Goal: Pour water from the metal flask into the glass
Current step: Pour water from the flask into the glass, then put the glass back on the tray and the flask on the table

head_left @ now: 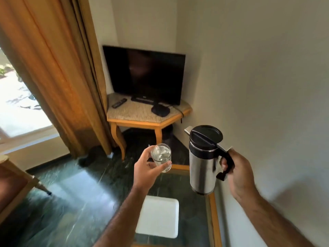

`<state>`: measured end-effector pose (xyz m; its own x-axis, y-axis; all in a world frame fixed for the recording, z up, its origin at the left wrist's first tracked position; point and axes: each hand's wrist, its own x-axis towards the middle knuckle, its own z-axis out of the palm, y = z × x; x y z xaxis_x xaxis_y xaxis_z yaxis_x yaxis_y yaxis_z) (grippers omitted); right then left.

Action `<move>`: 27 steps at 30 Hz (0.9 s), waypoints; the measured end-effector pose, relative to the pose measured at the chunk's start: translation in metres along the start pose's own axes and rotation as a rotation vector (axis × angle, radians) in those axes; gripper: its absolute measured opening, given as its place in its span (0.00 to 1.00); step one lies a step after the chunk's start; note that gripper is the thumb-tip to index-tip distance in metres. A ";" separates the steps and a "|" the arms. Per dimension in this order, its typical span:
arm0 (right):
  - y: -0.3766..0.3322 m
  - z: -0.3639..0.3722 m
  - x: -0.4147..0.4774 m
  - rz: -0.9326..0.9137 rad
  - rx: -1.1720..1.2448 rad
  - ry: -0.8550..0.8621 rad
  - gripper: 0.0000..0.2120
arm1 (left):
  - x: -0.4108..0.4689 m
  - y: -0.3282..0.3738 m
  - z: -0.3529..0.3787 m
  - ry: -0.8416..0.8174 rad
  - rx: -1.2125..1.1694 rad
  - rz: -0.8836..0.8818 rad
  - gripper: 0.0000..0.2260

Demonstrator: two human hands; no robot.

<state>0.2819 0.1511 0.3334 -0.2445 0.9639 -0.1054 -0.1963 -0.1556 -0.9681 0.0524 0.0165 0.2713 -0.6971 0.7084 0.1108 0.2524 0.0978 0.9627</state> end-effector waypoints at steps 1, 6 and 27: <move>0.015 -0.003 0.001 0.016 0.004 0.006 0.20 | 0.000 -0.013 0.002 -0.005 0.014 -0.013 0.28; 0.106 -0.027 0.005 0.098 0.048 0.084 0.20 | -0.006 -0.103 0.015 -0.060 0.115 -0.094 0.28; 0.352 -0.108 0.024 0.184 0.175 0.359 0.17 | -0.052 -0.382 0.086 -0.177 0.275 -0.395 0.28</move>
<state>0.3089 0.1426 -0.0348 0.0495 0.9257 -0.3749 -0.3457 -0.3363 -0.8760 0.0498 0.0026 -0.1231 -0.6565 0.6853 -0.3152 0.1762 0.5456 0.8193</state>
